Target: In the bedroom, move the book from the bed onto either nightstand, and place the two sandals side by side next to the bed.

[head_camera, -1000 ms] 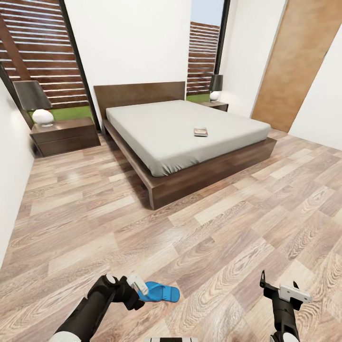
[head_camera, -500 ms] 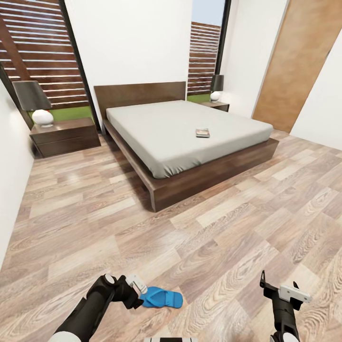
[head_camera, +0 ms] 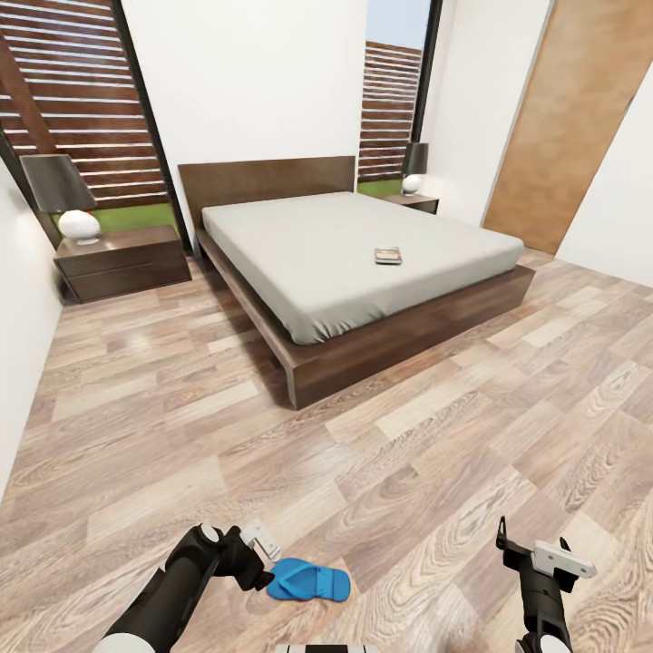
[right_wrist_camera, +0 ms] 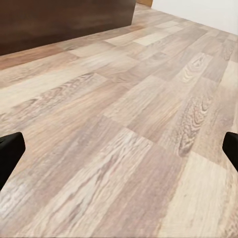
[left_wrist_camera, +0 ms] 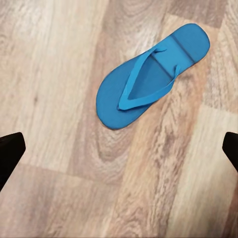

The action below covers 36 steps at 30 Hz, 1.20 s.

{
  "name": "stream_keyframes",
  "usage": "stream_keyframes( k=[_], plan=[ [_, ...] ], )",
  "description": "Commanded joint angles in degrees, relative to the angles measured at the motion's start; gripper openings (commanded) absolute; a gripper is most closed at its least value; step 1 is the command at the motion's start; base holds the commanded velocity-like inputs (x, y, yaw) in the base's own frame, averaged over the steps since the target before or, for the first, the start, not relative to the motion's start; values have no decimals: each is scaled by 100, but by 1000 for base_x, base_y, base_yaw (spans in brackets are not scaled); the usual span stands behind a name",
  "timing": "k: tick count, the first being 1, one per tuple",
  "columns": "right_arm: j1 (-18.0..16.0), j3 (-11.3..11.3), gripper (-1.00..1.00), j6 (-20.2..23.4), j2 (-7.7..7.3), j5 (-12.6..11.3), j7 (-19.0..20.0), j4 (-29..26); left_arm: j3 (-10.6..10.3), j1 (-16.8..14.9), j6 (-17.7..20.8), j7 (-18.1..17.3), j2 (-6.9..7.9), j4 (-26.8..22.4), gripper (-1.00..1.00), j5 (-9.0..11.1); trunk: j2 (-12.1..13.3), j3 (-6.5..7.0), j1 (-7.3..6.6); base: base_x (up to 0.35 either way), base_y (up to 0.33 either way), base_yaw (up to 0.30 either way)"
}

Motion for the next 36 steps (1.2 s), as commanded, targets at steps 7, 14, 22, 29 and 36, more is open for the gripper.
stream_keyframes(
  k=[7, 14, 22, 29, 36],
  plan=[
    [-2, 4, 100, -15, -1, 1, -16, 3, -2, -2, 26, -32, -7, -10, 100, -33, -2, -5, -1, 11, 0, 0],
    [-1, 4, 100, -15, 1, -9, -16, 8, -2, -2, 26, -32, -10, -10, 100, -33, -2, -5, -1, 1, 0, -36],
    [-3, 4, 100, -15, -1, -11, -16, 7, -2, -2, 29, -32, -10, -10, 100, -33, -2, -5, -1, 0, 0, -251],
    [-3, 4, 100, -15, -1, -11, -16, 8, -2, -2, 27, -32, -10, -10, 100, -33, -2, -5, -1, 0, 0, -270],
    [-3, 4, 100, -15, 4, -11, -16, 12, -2, -2, 31, -39, -10, -10, 100, -33, -2, -5, -1, 0, 0, -137]
  ],
)
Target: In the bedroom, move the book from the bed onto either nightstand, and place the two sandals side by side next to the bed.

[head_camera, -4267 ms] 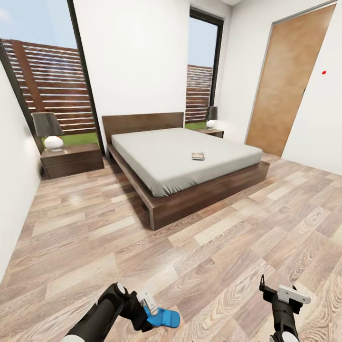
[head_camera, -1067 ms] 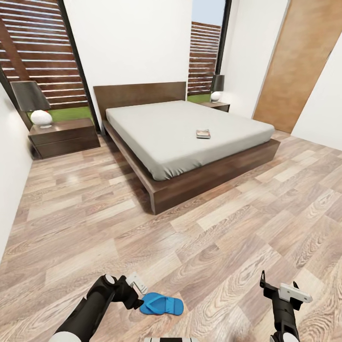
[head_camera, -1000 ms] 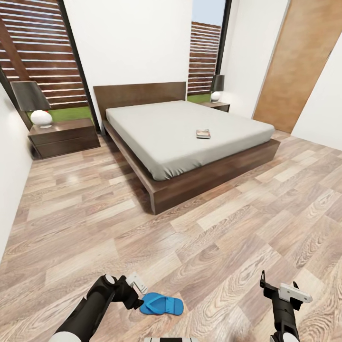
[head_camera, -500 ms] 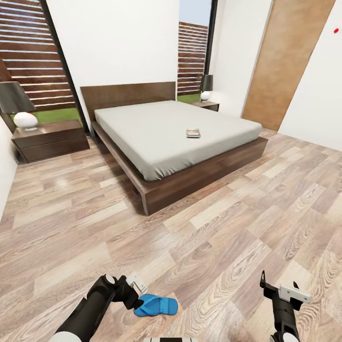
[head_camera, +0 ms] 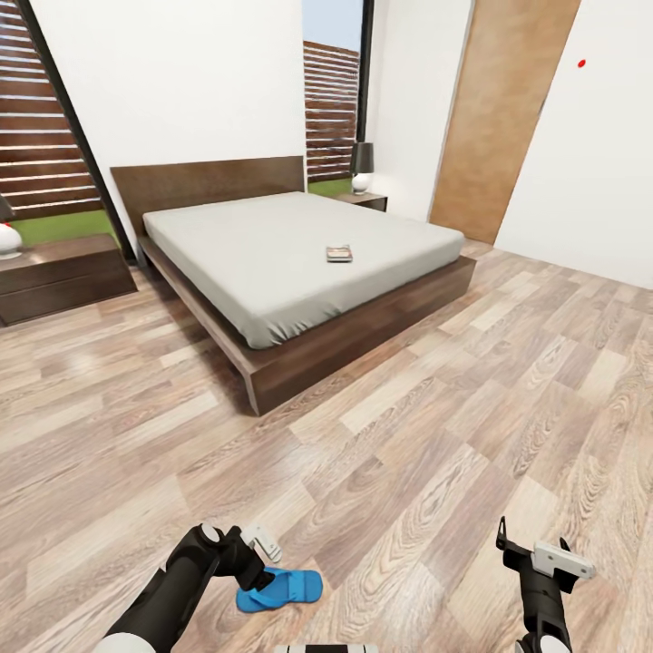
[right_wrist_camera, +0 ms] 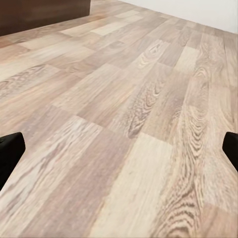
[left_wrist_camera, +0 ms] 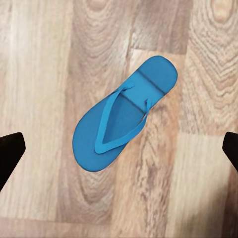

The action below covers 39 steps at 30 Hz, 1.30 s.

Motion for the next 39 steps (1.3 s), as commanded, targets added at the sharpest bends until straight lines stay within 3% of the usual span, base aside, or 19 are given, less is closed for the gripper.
stream_keyframes(
  k=[1, 11, 14, 16, 17, 18, 20, 24, 34, 39],
  plan=[
    [-2, 3, 100, -16, -1, 0, -15, 3, 0, -1, 27, -32, -1, -10, 100, -33, -2, -5, -1, 0, 0, -25],
    [-3, 3, 100, -16, 3, 0, -15, 1, -10, 5, 29, -34, -8, -3, 100, -43, -2, -5, -1, 0, 0, -6],
    [-3, 3, 100, -16, 3, 0, -15, 1, -156, 5, 40, -58, 7, -21, 100, -243, -2, -5, -1, 0, 0, 0],
    [-3, 3, 100, -16, 4, 0, -15, 2, -301, 2, 43, -69, 11, -25, 100, -584, -2, -5, -1, 0, 0, 0],
    [-3, 3, 100, -16, 4, 0, -15, 1, -398, 1, 44, -80, 13, -26, 100, -902, -2, -5, -1, 0, 0, 0],
    [-3, 3, 100, -16, 4, 0, -15, 2, -438, 2, 45, -87, 12, -26, 100, -1078, -2, -5, -1, 0, 0, 0],
    [-3, 3, 100, -16, 2, 0, -15, 2, -537, 2, 42, -141, -3, -29, 100, -1719, -2, -5, -1, 0, 0, 0],
    [-3, 3, 100, -16, 3, 0, -15, 3, -597, 0, 32, -563, -17, -55, 100, -2303, -2, -5, -1, 0, 0, 0],
    [-3, 3, 100, -16, 4, 0, -15, 4, -612, -1, 26, -769, -24, -196, 100, -2391, -2, -5, -1, 0, 0, 0],
    [-3, 3, 100, -16, 8, 0, -15, 4, -614, -1, 26, -1069, -24, -417, 100, -2389, -9, -116, 12, 0, 0, 0]
  ],
)
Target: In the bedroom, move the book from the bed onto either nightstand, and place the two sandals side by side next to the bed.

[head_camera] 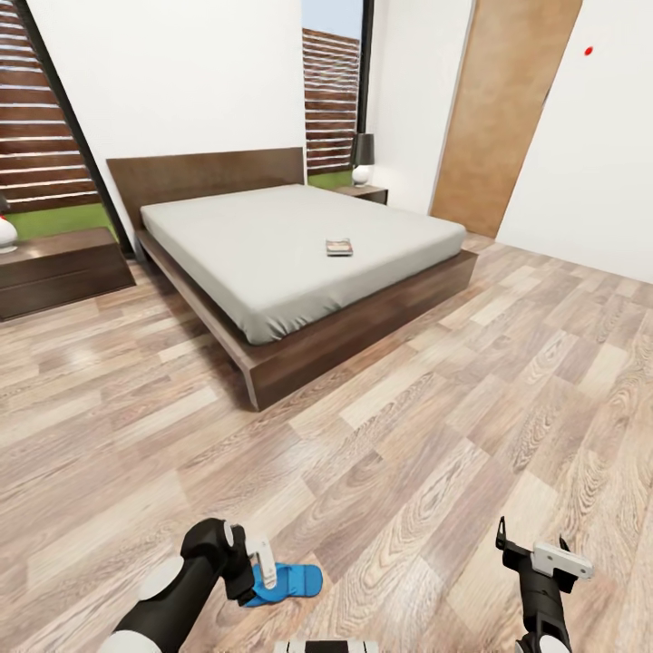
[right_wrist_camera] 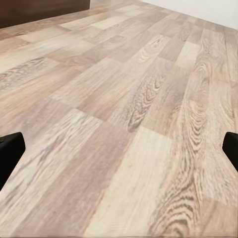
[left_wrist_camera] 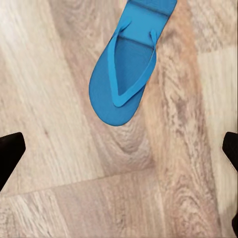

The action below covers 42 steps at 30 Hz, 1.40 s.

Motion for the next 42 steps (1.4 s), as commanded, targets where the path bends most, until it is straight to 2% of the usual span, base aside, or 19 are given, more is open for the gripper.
stream_keyframes(
  k=[1, 3, 11, 15, 20, 32, 38, 42],
  plan=[
    [-3, 4, 100, -16, -1, 1, -15, 3, -6, -2, 34, -114, 1, -60, 100, -23, -4, -28, 1, 0, 0, 0],
    [-3, 4, 100, -16, 0, 1, -15, 3, -6, -2, 33, -187, 3, -107, 100, -23, -6, -72, 6, 0, 0, 0],
    [-3, 4, 100, -16, 3, 1, -15, 3, -6, -2, 31, -260, 1, -226, 100, -23, -6, -72, 6, 0, 0, 0],
    [-3, 4, 100, -16, 4, 1, -15, 3, -6, -2, 35, -262, 4, -243, 100, -23, -12, -161, 17, 0, 0, 0],
    [-3, 4, 100, -16, 4, 1, -15, 3, -6, -2, 39, -270, 4, -610, 100, -37, -12, -161, 17, 0, 0, 0],
    [-3, 4, 100, -16, 4, 1, -15, 3, -31, -2, 40, -271, -46, -725, 100, -55, -12, -161, 17, 0, 0, 0],
    [-3, 4, 100, -16, 4, 1, -15, 4, -276, -2, 40, -271, -114, -722, 100, -58, -12, -161, 17, 0, 0, 0],
    [-3, 4, 100, -16, 4, 1, -15, 5, -361, -2, 40, -271, -130, -719, 100, -58, -17, -249, 27, 0, 0, 0]
  ],
)
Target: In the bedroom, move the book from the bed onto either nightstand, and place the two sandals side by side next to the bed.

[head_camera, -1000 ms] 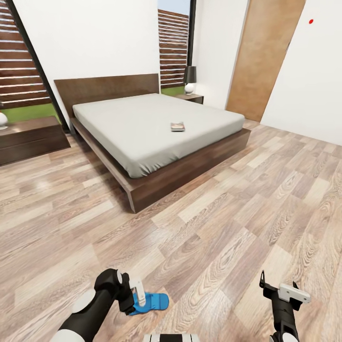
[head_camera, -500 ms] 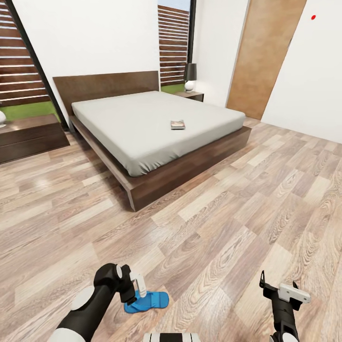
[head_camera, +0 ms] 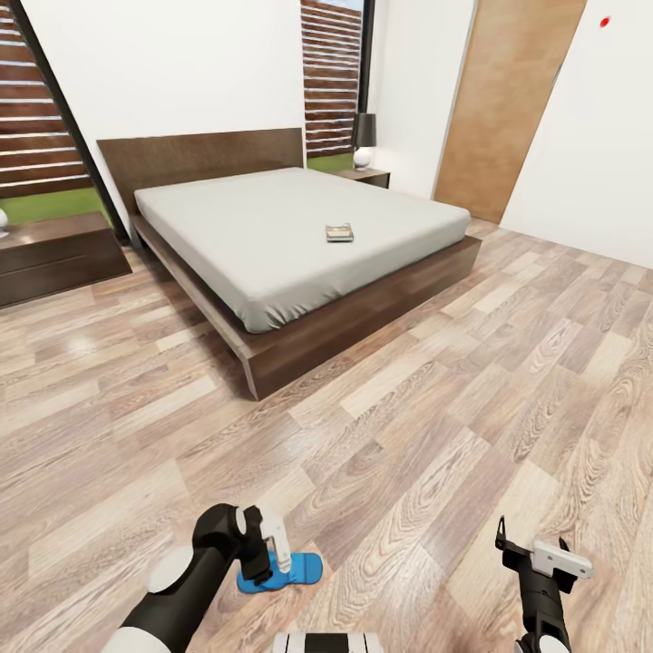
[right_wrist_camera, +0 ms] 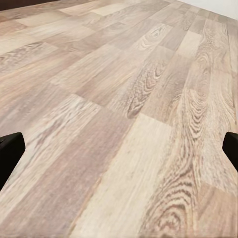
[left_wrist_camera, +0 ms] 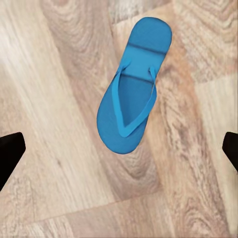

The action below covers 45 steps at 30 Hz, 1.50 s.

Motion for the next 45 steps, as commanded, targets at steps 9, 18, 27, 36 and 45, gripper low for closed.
stream_keyframes(
  k=[9, 18, 27, 36, 45],
  plan=[
    [-3, 4, 100, -16, -1, 1, -15, 3, -38, -3, 49, -30, 1, -7, 100, -19, -14, -205, 22, 0, 0, 0],
    [-3, 4, 100, -16, -1, 1, -15, 2, -31, -3, 51, -30, 8, -7, 100, -17, -26, -404, 45, 0, 0, 0],
    [-1, 4, 100, -16, -1, 2, -15, 2, -24, -3, 43, -30, 13, -7, 100, -5, -33, -515, 58, 0, 0, 0],
    [-3, 4, 100, -16, -1, 1, -15, 7, -21, -3, 43, -30, 20, -7, 100, -3, -40, -626, 71, 0, 0, 0],
    [-3, 4, 100, -16, -1, 1, -15, 4, -21, -3, 43, -30, 20, -7, 100, -3, -52, -825, 94, 0, 0, 0]
  ],
)
